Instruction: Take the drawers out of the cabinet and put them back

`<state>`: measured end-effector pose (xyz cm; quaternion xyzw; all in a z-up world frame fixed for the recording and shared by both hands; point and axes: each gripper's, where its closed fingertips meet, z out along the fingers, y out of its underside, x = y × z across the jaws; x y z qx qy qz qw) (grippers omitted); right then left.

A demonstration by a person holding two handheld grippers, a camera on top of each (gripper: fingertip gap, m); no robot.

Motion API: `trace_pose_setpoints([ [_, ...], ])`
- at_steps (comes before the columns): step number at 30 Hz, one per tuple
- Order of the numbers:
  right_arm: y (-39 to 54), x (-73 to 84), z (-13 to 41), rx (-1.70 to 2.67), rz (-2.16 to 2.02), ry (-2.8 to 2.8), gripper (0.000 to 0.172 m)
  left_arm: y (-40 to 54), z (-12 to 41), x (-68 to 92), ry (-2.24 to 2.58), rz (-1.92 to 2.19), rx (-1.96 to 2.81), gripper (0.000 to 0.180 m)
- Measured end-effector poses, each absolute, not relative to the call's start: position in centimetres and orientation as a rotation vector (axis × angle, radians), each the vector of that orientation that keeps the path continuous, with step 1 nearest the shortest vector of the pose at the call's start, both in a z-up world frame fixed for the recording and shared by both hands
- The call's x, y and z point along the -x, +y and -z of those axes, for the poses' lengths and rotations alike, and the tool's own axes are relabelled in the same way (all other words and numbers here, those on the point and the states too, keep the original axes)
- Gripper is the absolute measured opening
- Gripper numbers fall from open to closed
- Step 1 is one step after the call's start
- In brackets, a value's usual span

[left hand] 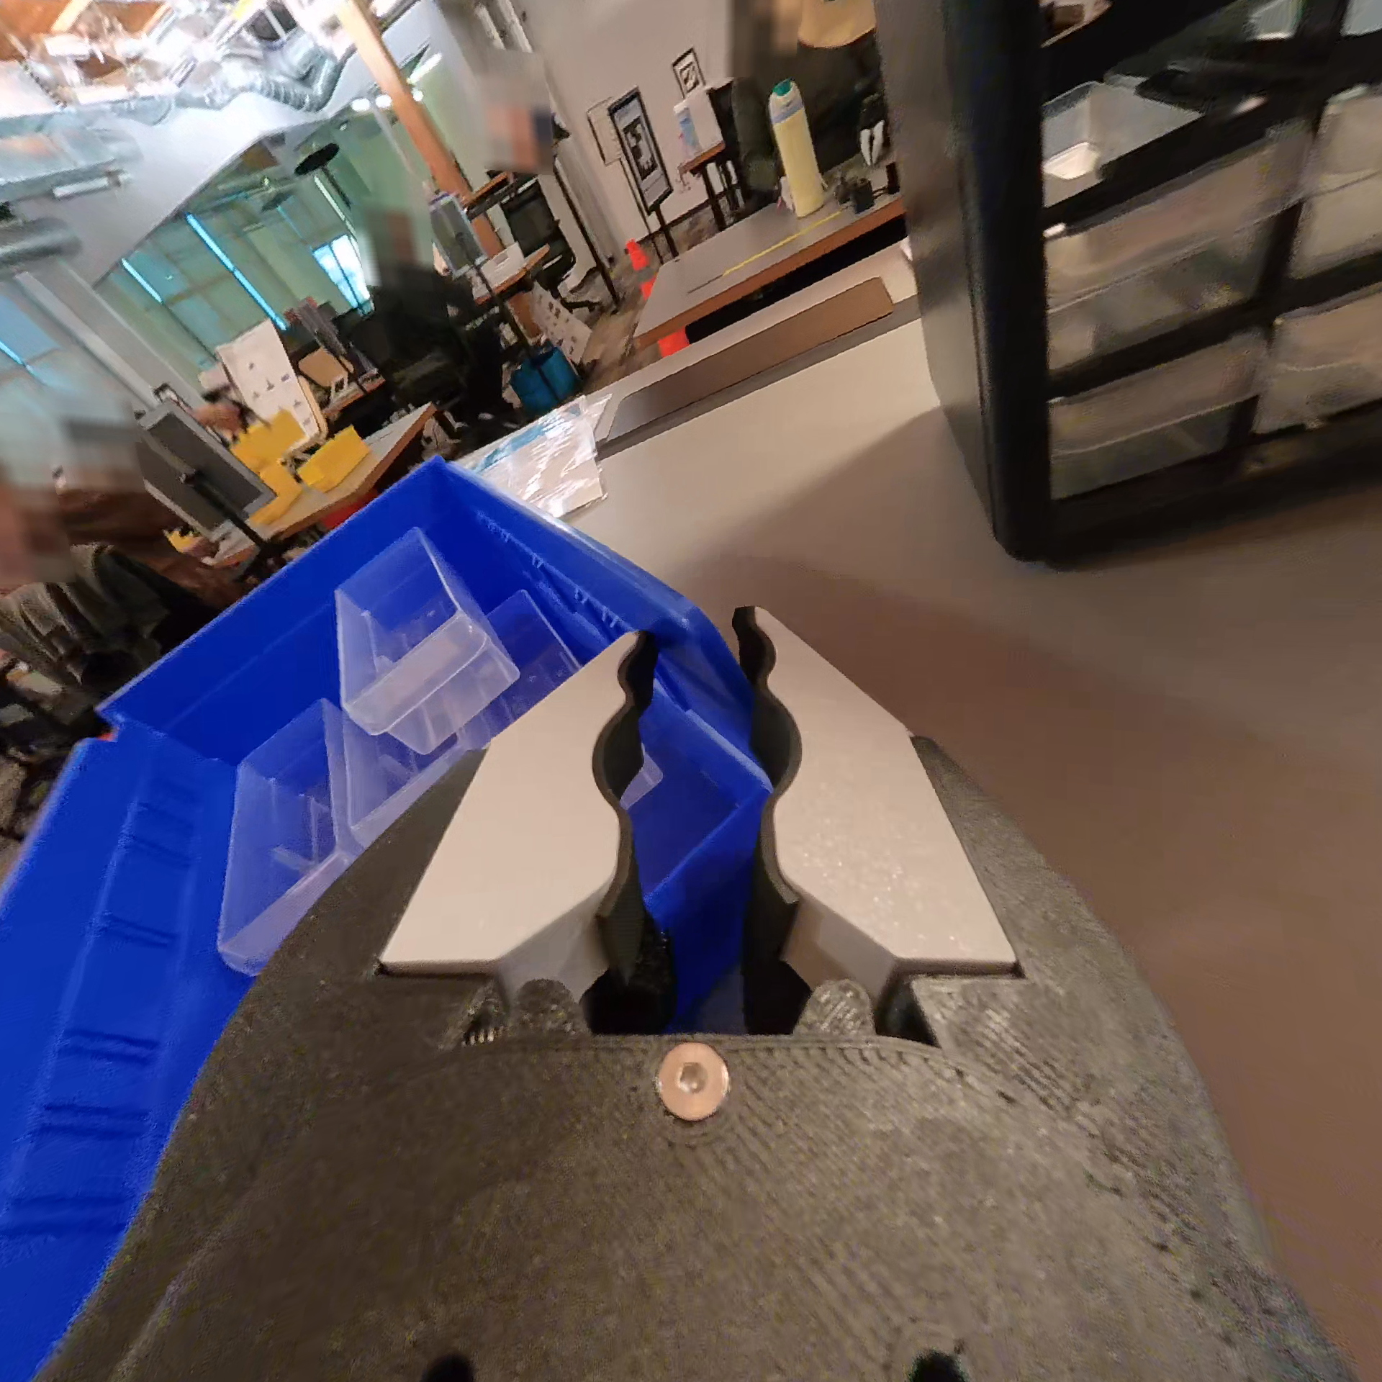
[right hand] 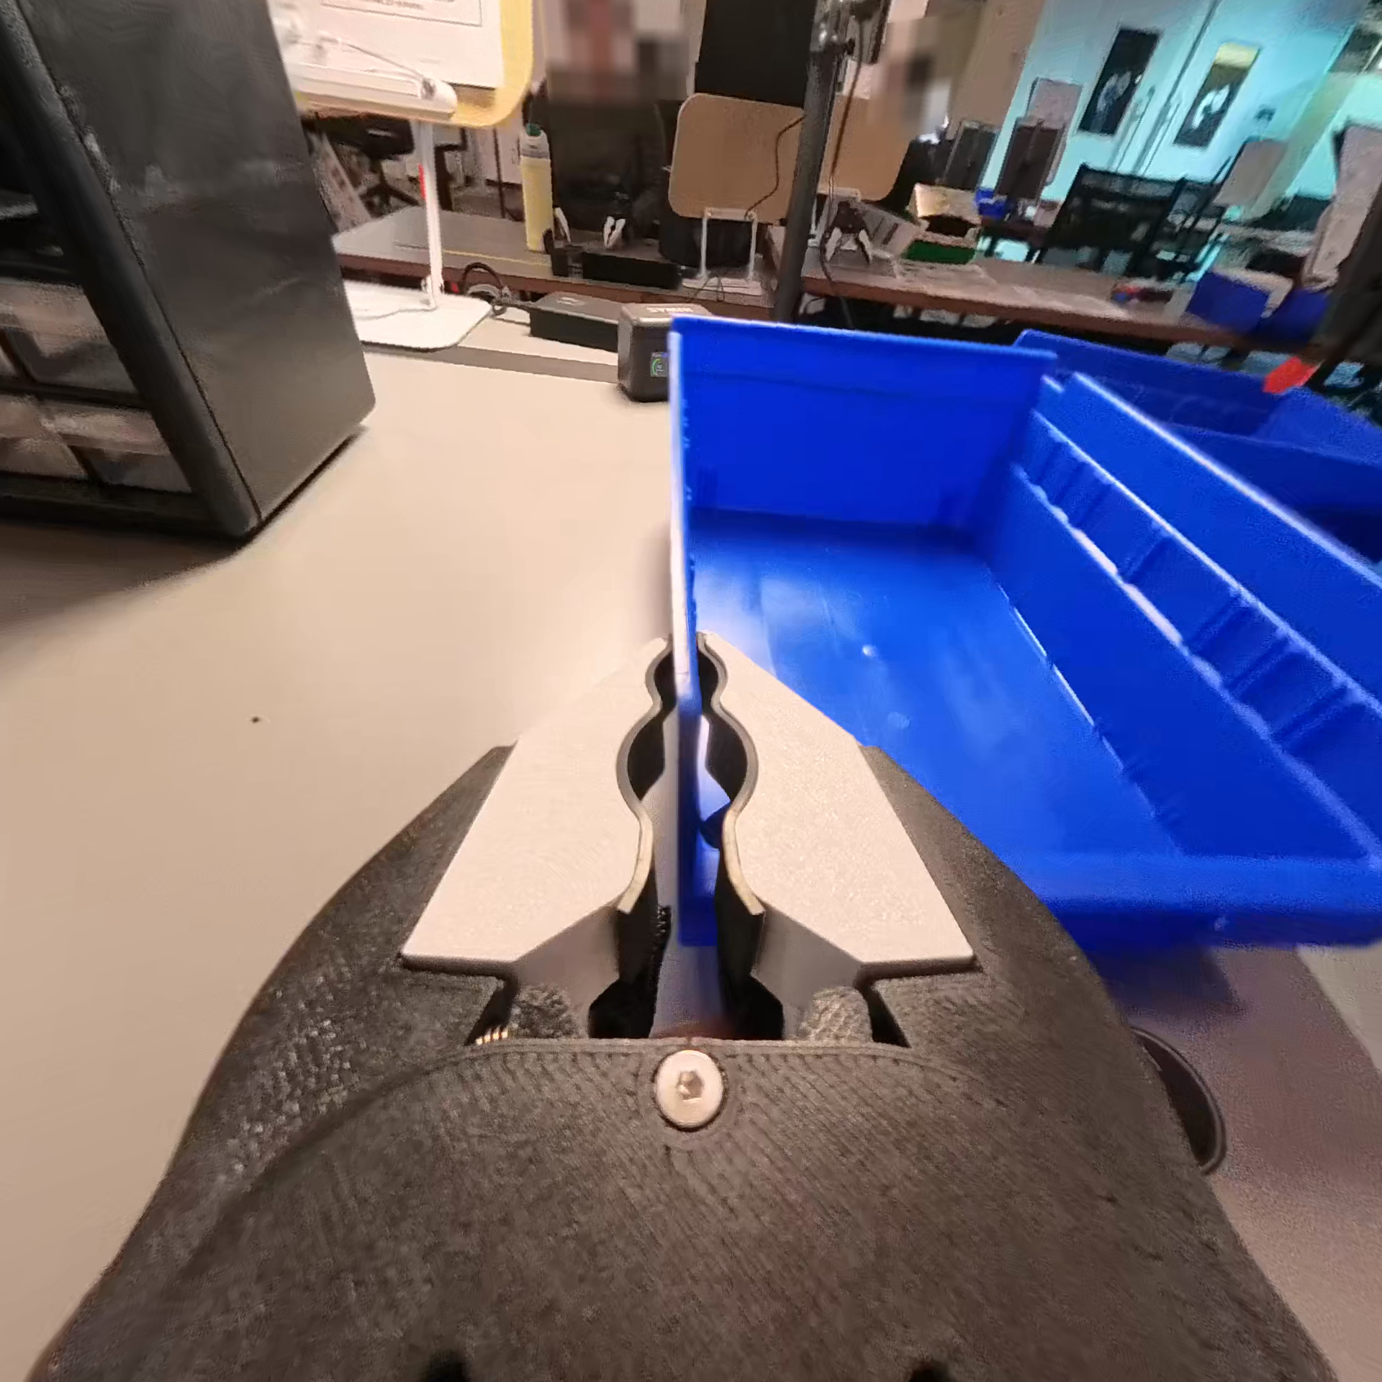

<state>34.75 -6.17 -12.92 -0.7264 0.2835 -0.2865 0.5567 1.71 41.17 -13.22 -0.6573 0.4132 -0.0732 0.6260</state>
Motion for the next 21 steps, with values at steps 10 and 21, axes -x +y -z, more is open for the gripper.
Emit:
trace_pose_setpoints([
  [10, -4.4, -36.6, 12.9, 1.717, 0.674, 0.674, 0.004, 41.0, 13.0, -0.6, 1.043, 0.264, 1.403, 0.012],
  [21, -1.8, -38.0, 13.0, 1.74, 0.683, 0.638, 0.004, 43.9, 13.2, 2.9, 0.917, 0.272, 1.5, 0.003],
])
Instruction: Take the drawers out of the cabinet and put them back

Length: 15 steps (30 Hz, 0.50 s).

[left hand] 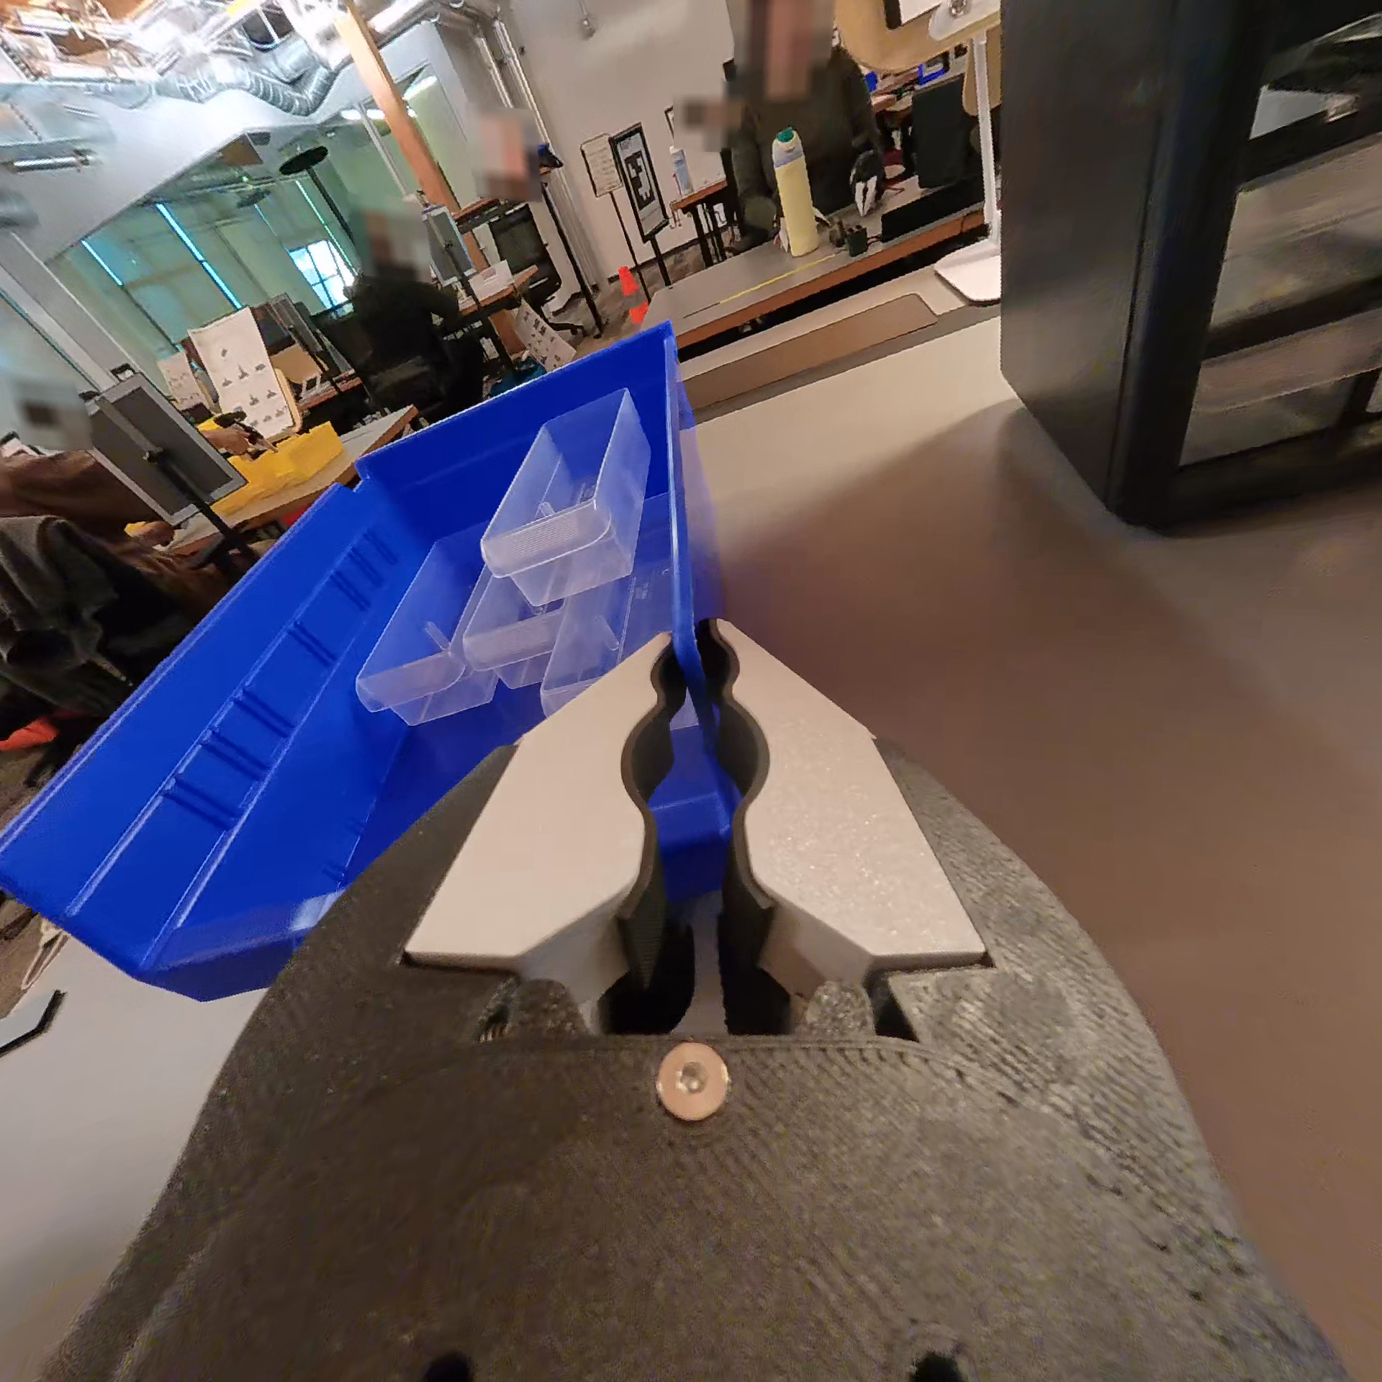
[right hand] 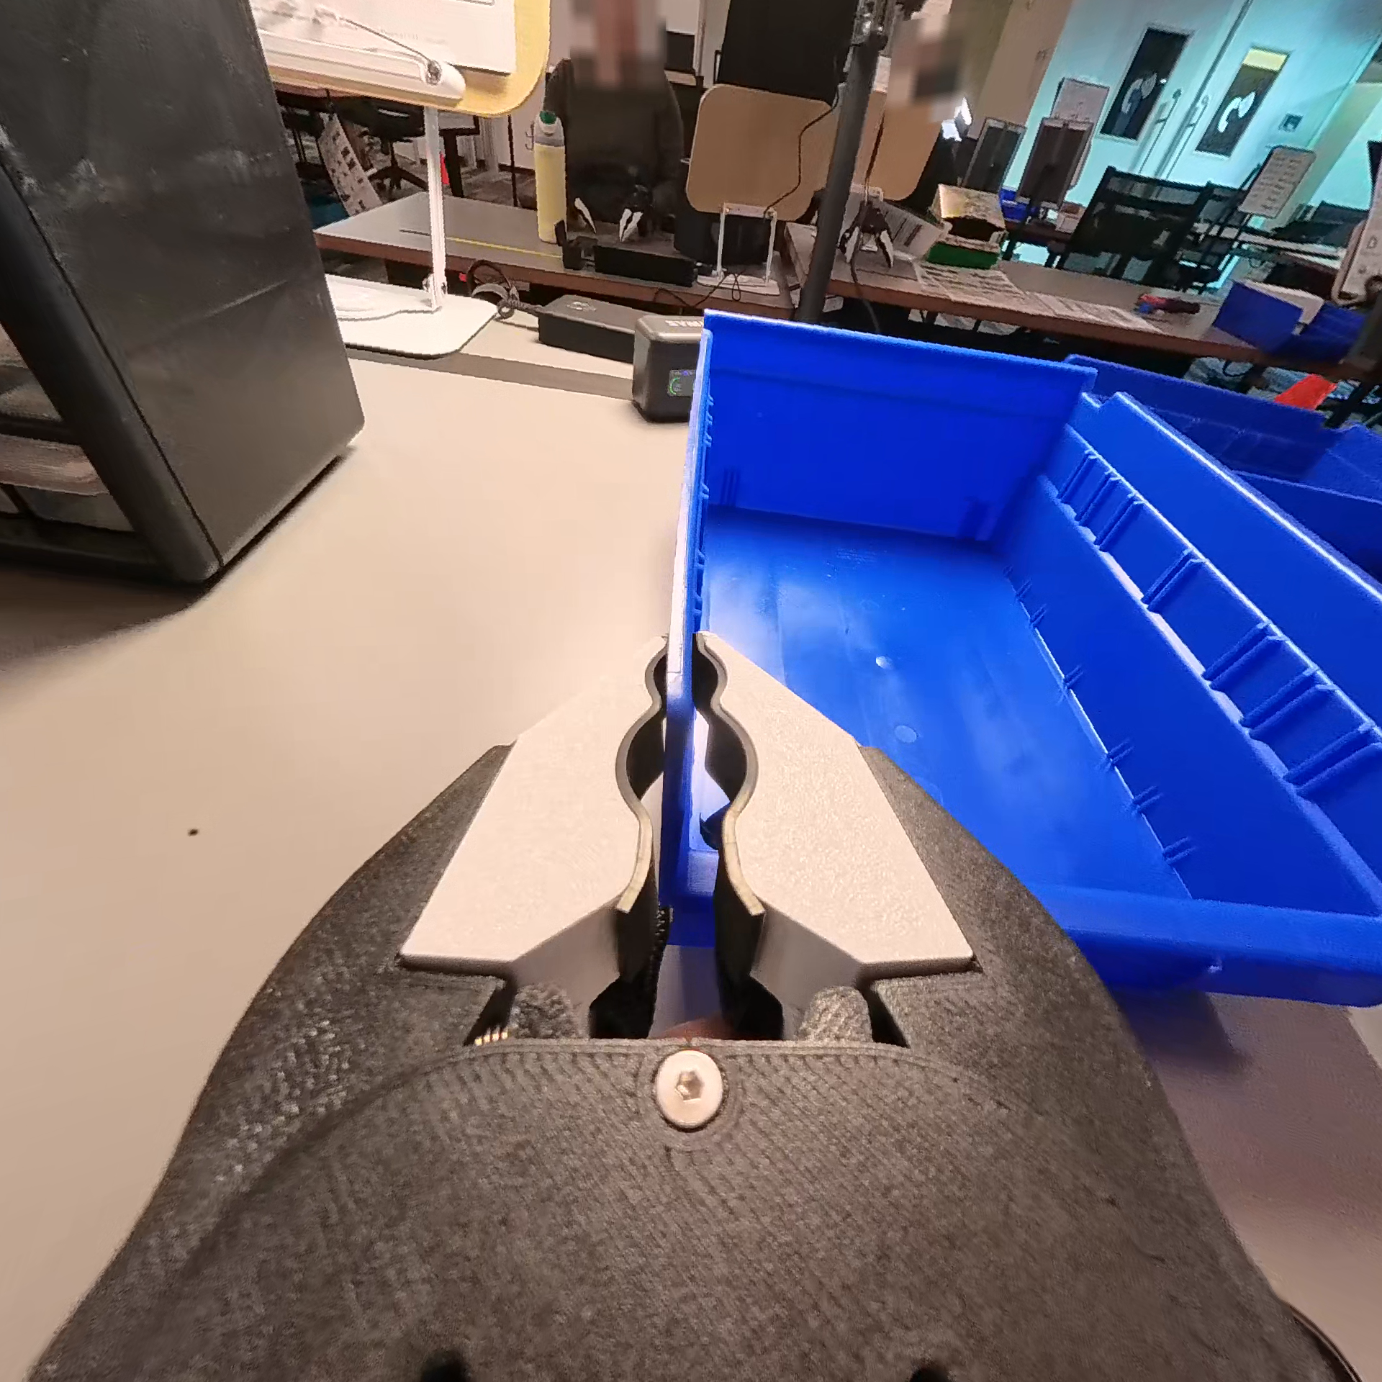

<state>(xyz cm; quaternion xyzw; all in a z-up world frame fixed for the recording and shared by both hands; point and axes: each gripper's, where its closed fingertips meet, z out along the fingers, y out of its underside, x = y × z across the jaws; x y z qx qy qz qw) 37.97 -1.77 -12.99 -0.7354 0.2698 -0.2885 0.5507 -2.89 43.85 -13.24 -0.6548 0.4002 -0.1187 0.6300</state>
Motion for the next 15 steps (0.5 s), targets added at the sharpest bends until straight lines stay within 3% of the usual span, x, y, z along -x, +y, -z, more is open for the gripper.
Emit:
trace_pose_setpoints([
  [12, -1.3, -37.9, 13.0, 1.752, 0.626, 0.613, 0.006, 45.1, 13.3, 2.5, 0.919, 0.296, 1.509, 0.003],
  [15, -1.2, -36.6, 12.2, 1.742, 0.594, 0.554, 0.038, 44.5, 13.0, 2.6, 0.924, 0.337, 1.49, 0.02],
])
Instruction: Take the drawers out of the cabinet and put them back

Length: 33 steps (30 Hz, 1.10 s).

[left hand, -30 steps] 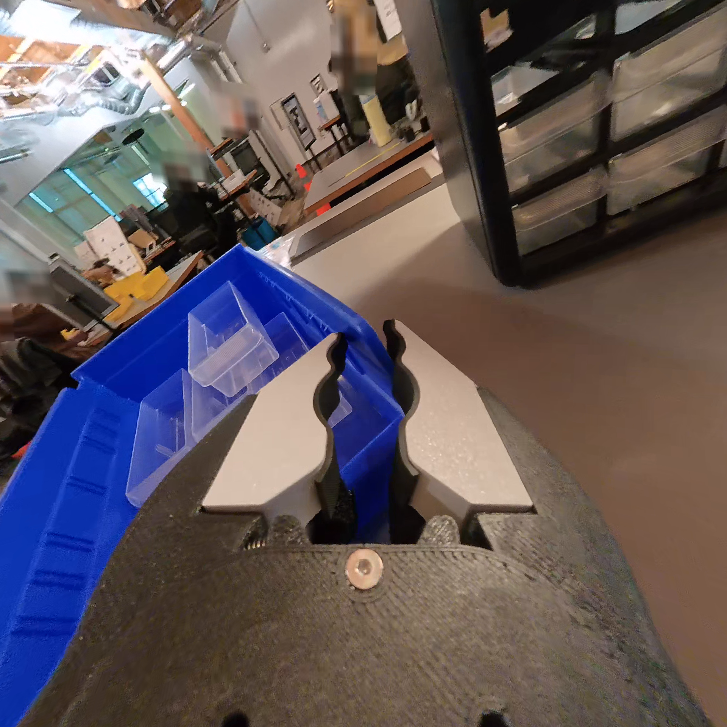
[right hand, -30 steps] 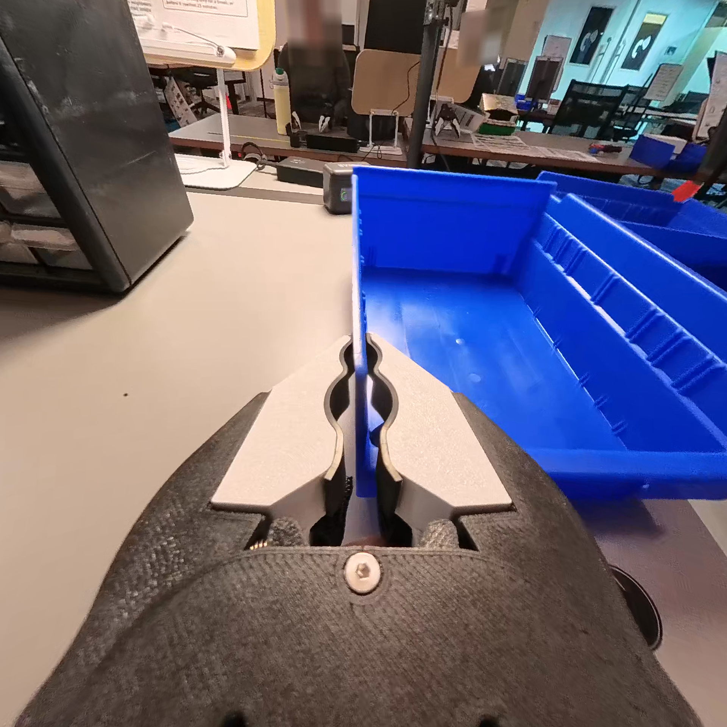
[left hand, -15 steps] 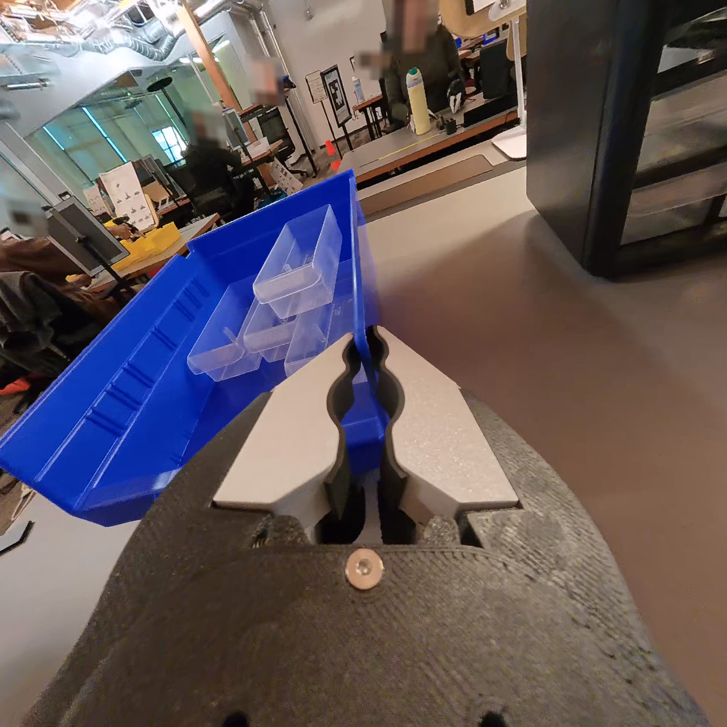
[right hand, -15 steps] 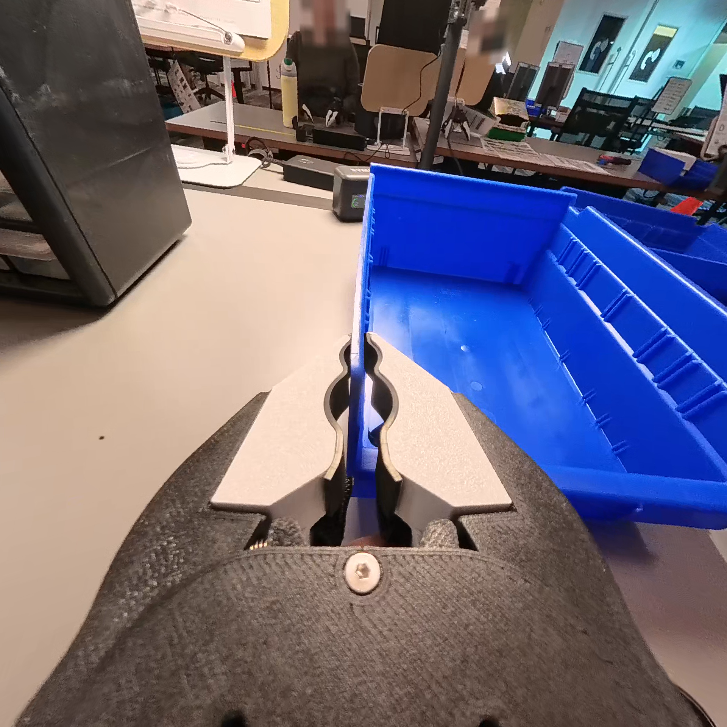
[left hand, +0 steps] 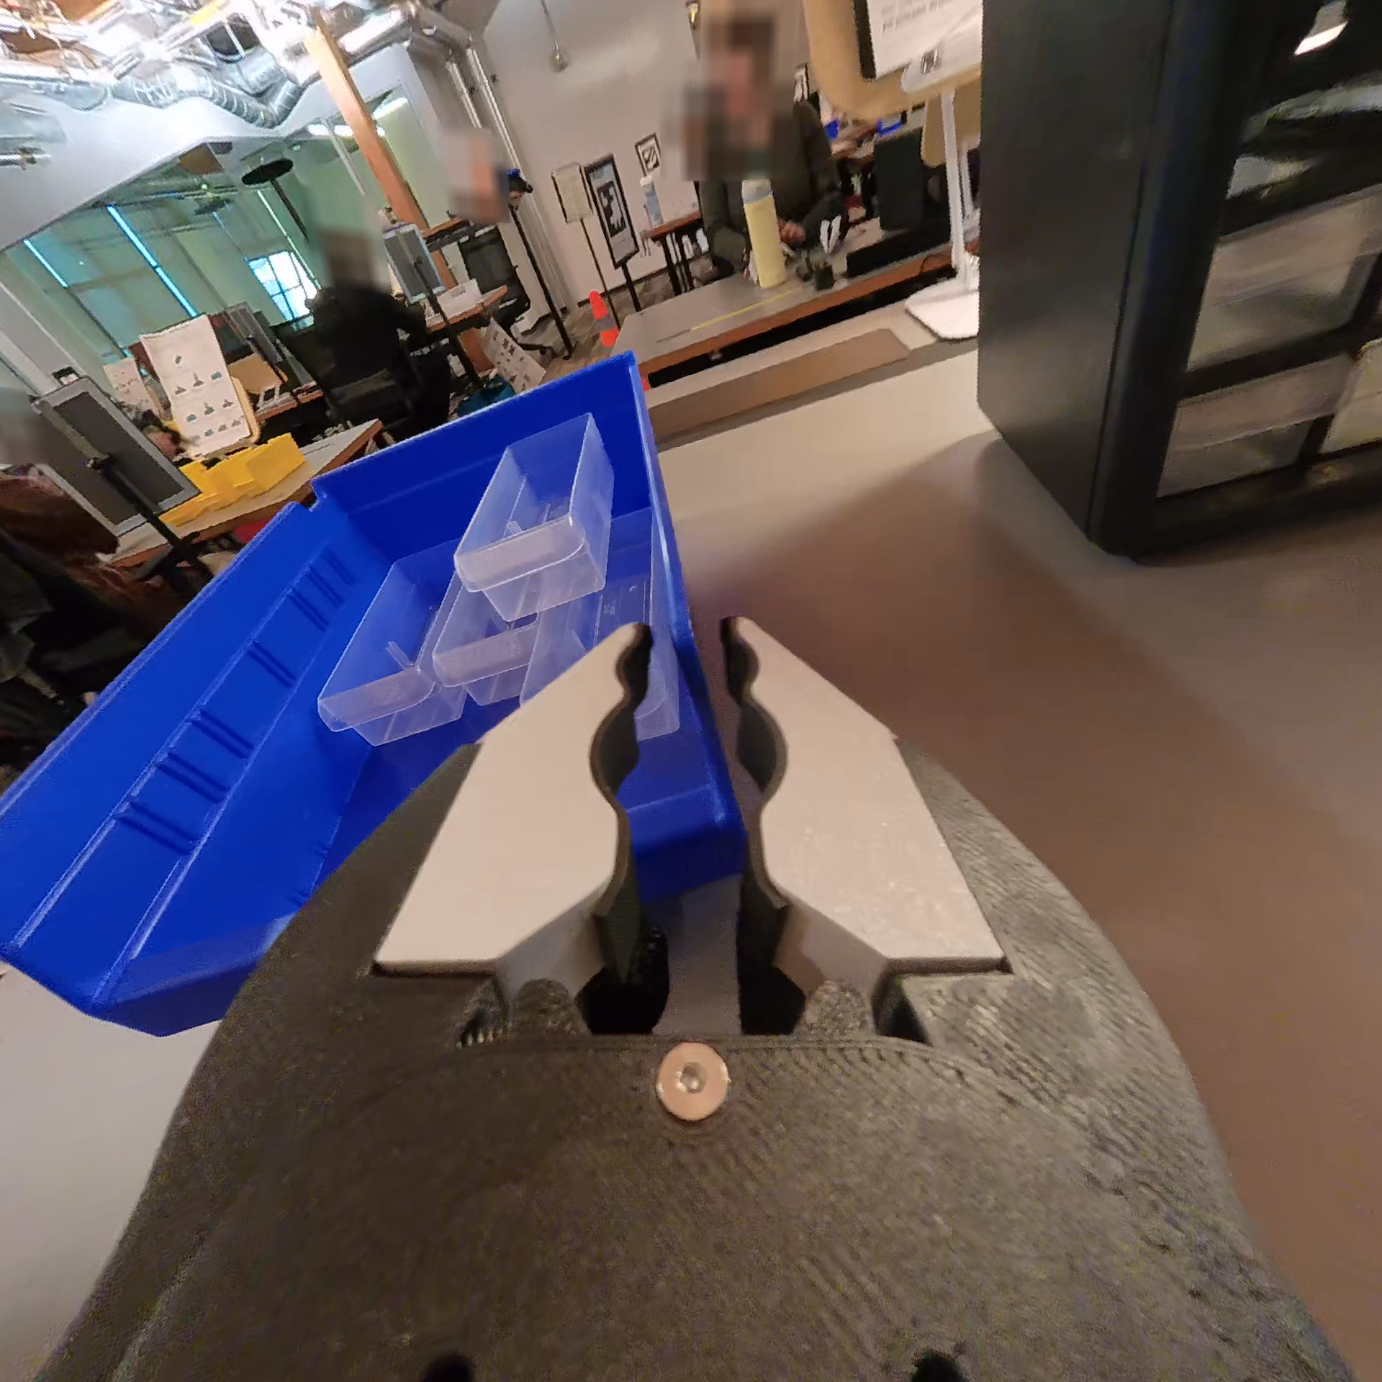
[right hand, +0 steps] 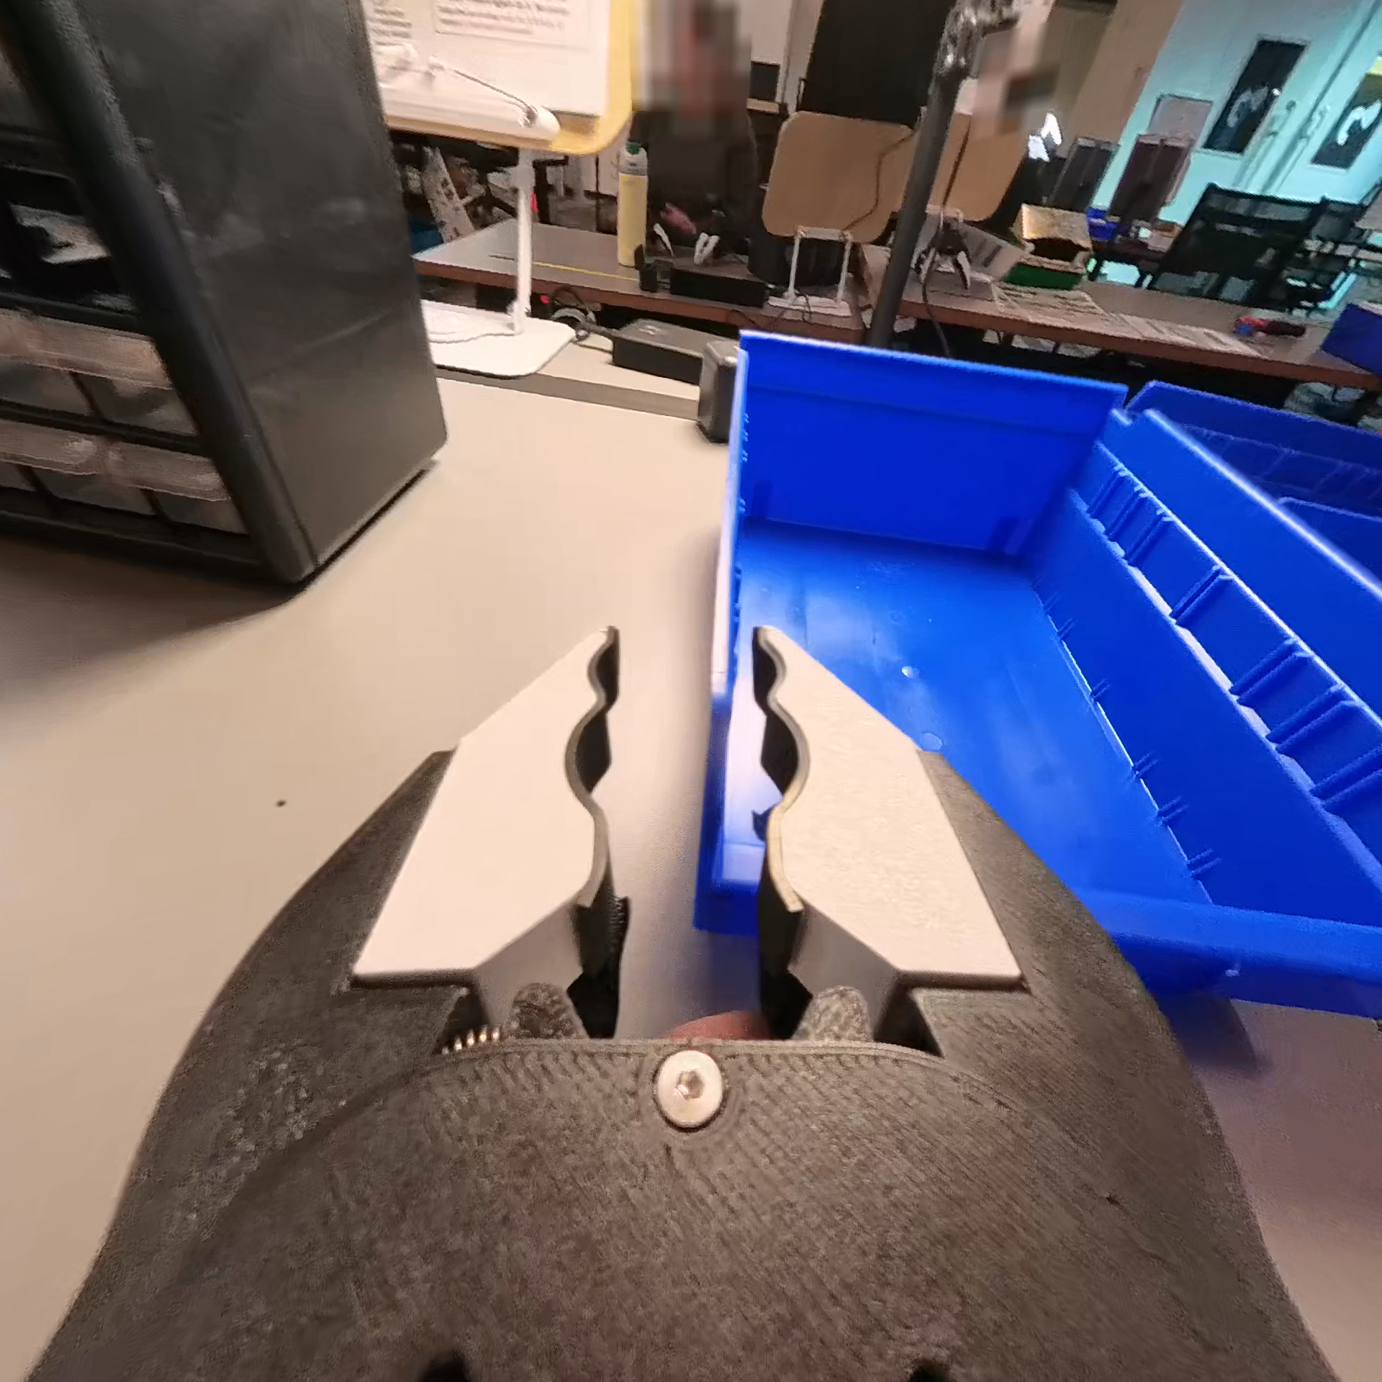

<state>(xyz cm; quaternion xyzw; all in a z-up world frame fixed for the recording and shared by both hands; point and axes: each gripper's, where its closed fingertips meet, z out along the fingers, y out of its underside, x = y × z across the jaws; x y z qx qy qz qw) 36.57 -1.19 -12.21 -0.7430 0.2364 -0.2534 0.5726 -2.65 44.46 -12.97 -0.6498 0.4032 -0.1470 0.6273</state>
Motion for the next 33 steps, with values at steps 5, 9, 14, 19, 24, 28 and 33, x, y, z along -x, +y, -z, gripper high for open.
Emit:
trace_pose_setpoints([
  [5, -2.6, -33.7, 10.2, 1.723, 0.627, 0.466, 0.06, 43.1, 11.0, 4.5, 0.852, 0.426, 1.459, 0.045],
  [9, -2.4, -30.2, 7.1, 1.663, 0.563, 0.375, 0.071, 40.5, 7.9, 4.8, 0.861, 0.504, 1.359, 0.047],
  [14, 1.7, -25.8, 5.3, 1.652, 0.43, 0.214, 0.089, 38.9, 6.0, 3.6, 0.894, 0.594, 1.312, 0.048],
  [19, 7.0, -23.5, 6.3, 1.624, 0.273, 0.146, 0.087, 36.6, 6.2, 0.3, 0.918, 0.818, 1.32, 0.047],
  [24, 12.1, -23.1, 7.7, 1.643, 0.308, 0.108, 0.083, 33.5, 6.9, -5.0, 1.053, 0.913, 1.287, 0.047],
  [28, 15.3, -21.3, 9.0, 1.657, 0.291, 0.025, 0.078, 31.6, 8.4, -9.4, 1.161, 0.947, 1.27, 0.047],
  [33, 17.4, -18.9, 11.1, 1.654, 0.14, -0.017, 0.085, 28.5, 11.6, -12.9, 1.246, 1.026, 1.292, 0.047],
])
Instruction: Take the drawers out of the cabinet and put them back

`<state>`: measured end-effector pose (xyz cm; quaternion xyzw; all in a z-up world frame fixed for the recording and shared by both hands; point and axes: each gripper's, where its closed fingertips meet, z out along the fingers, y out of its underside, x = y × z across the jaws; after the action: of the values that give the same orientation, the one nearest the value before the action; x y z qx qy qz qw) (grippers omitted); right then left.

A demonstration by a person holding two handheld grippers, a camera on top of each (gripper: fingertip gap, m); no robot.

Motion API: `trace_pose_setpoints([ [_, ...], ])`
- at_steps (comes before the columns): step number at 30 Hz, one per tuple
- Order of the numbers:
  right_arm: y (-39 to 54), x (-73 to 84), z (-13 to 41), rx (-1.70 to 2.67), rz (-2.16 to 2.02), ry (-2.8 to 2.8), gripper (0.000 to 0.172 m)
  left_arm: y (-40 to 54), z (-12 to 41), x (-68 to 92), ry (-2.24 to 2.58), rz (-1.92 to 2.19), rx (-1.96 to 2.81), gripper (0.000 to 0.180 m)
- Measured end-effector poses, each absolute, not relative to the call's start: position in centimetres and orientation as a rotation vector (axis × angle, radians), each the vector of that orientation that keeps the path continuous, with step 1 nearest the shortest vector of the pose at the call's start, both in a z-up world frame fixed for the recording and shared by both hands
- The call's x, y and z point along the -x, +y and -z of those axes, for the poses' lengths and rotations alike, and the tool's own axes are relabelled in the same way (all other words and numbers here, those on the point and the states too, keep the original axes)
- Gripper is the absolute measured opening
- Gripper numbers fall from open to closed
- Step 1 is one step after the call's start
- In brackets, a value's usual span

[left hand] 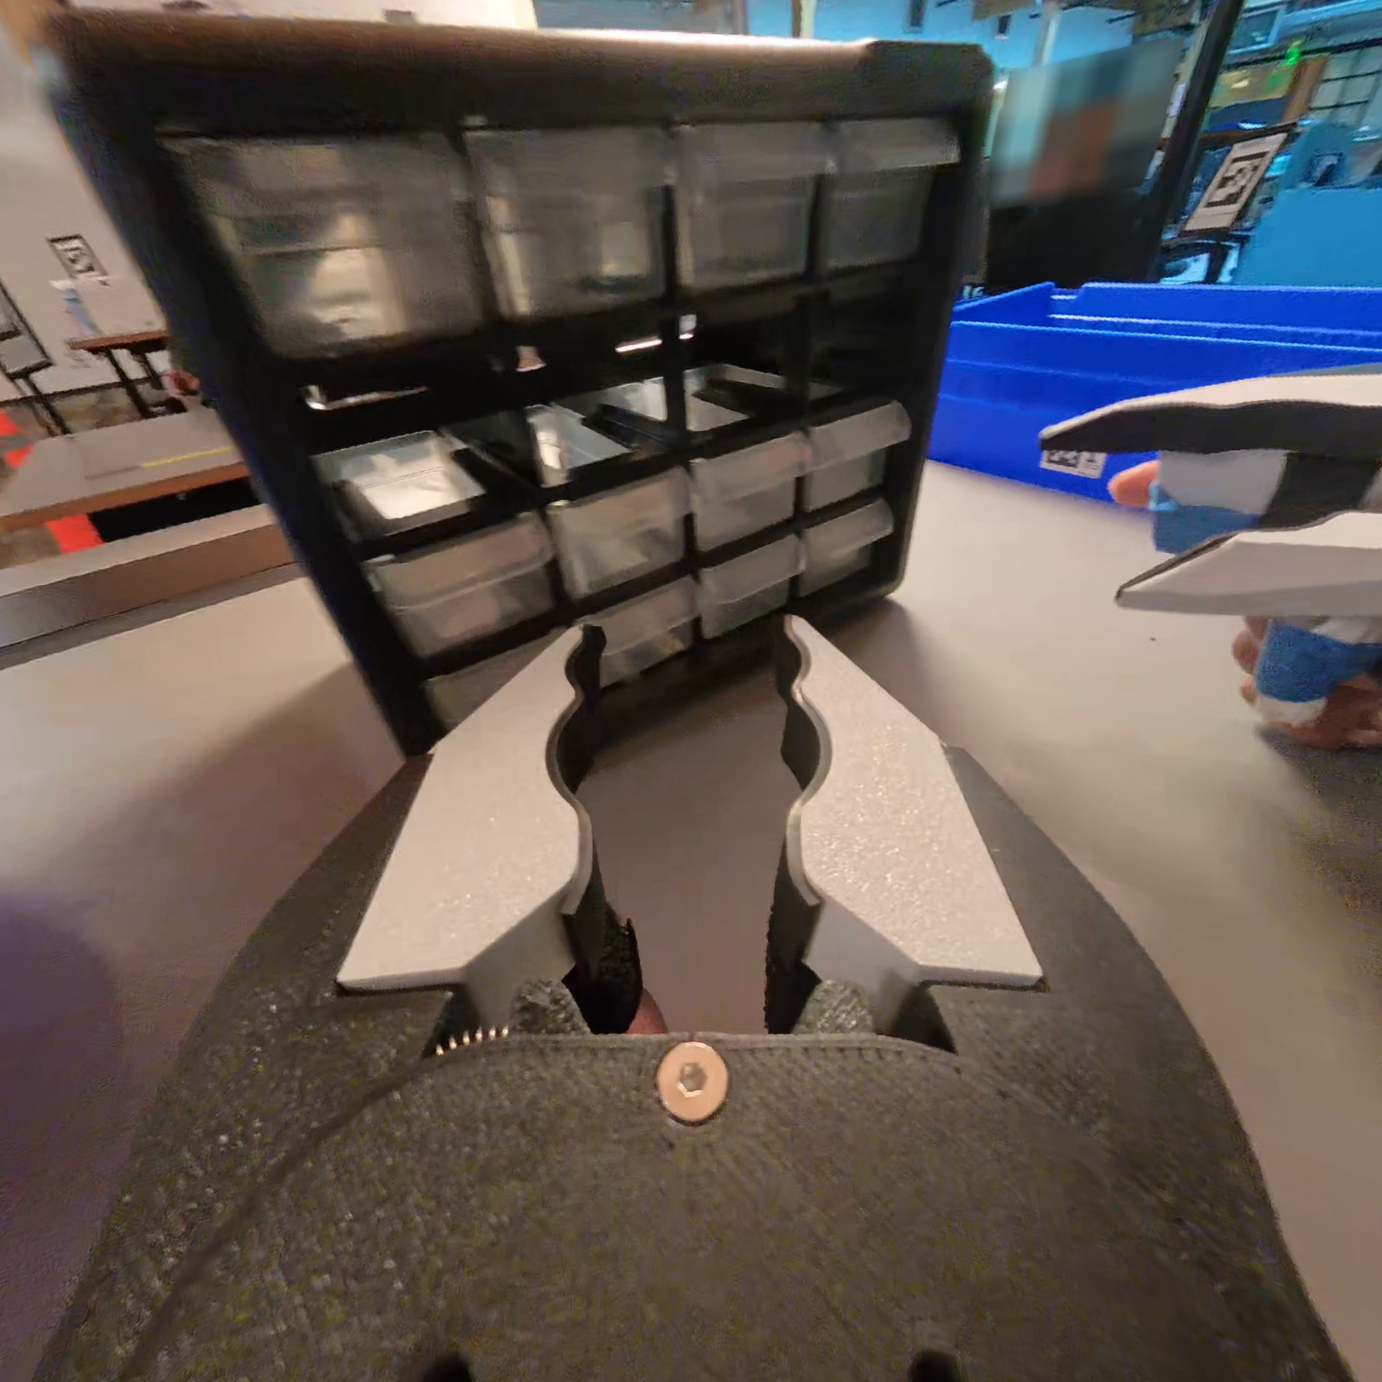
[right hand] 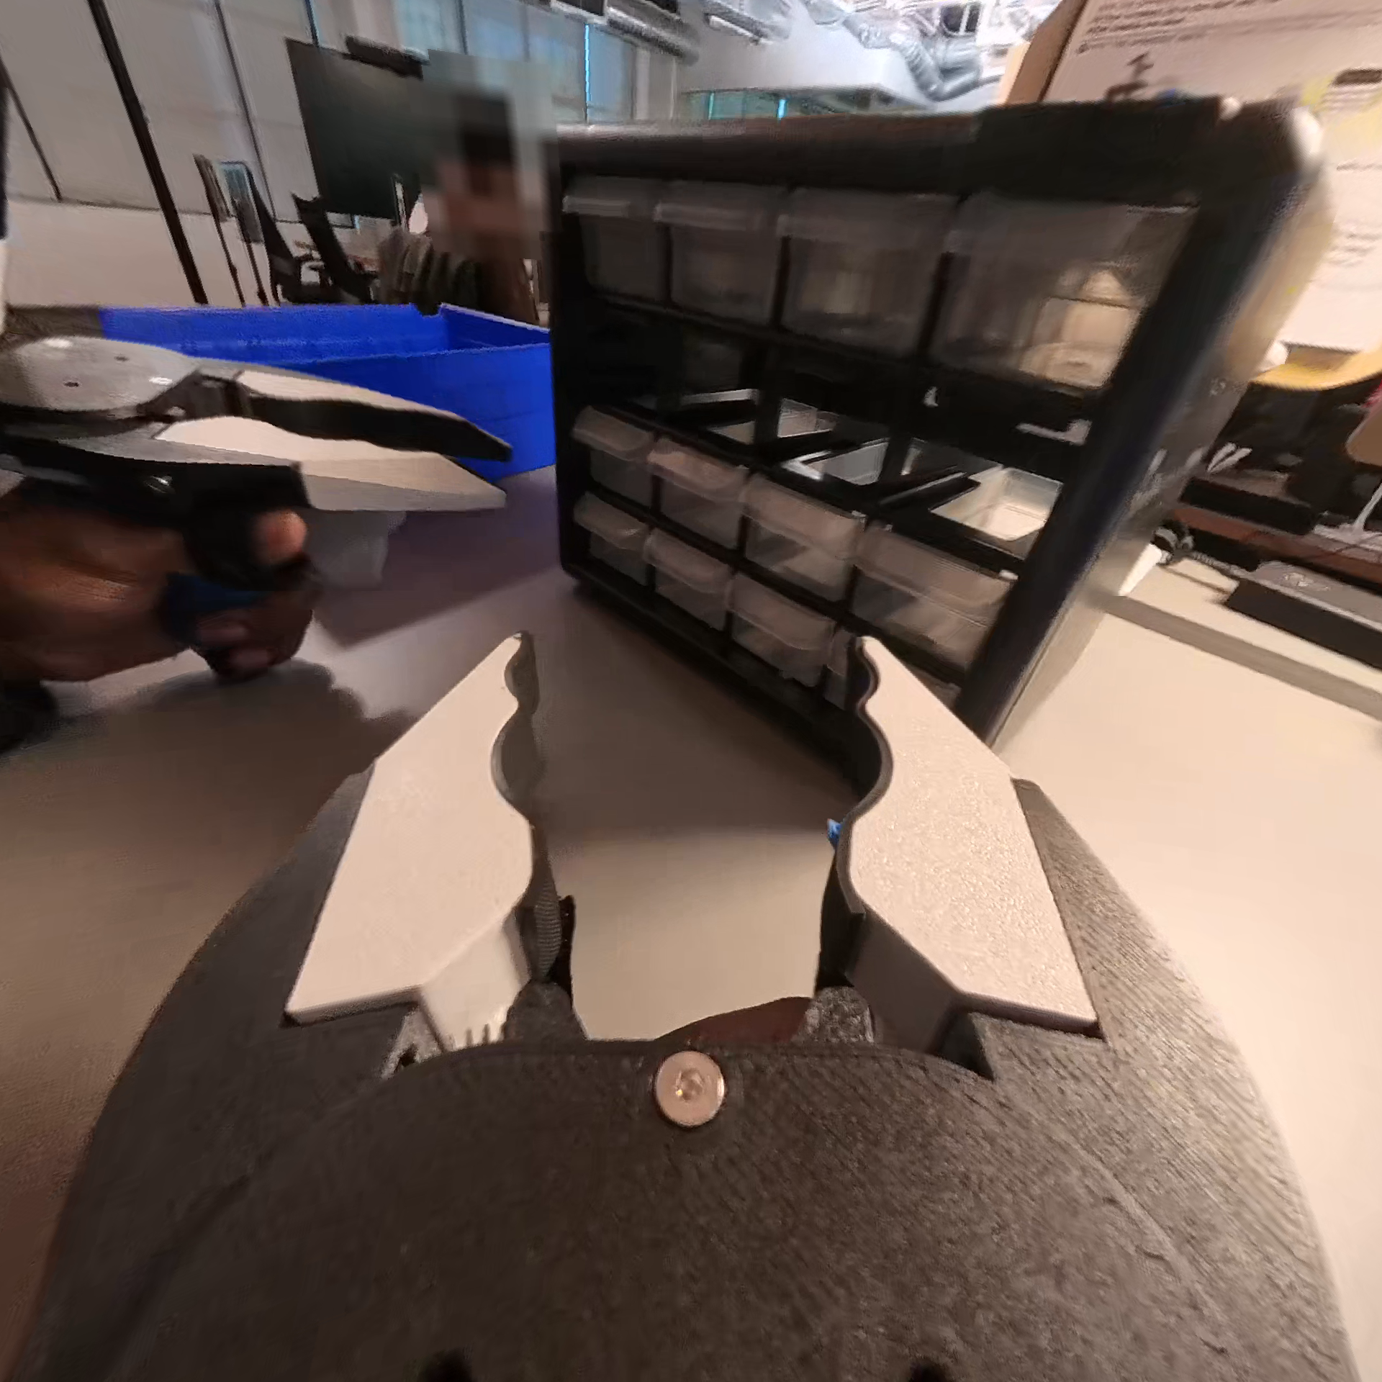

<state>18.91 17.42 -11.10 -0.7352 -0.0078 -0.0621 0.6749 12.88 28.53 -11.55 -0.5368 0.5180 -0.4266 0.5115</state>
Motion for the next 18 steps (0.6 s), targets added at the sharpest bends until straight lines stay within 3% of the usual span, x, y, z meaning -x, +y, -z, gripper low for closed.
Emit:
trace_pose_setpoints([
  [18, 16.4, -13.9, 9.4, 1.508, 0.083, -0.3, 0.096, 25.0, 11.2, -14.6, 1.306, 1.16, 1.207, 0.044],
])
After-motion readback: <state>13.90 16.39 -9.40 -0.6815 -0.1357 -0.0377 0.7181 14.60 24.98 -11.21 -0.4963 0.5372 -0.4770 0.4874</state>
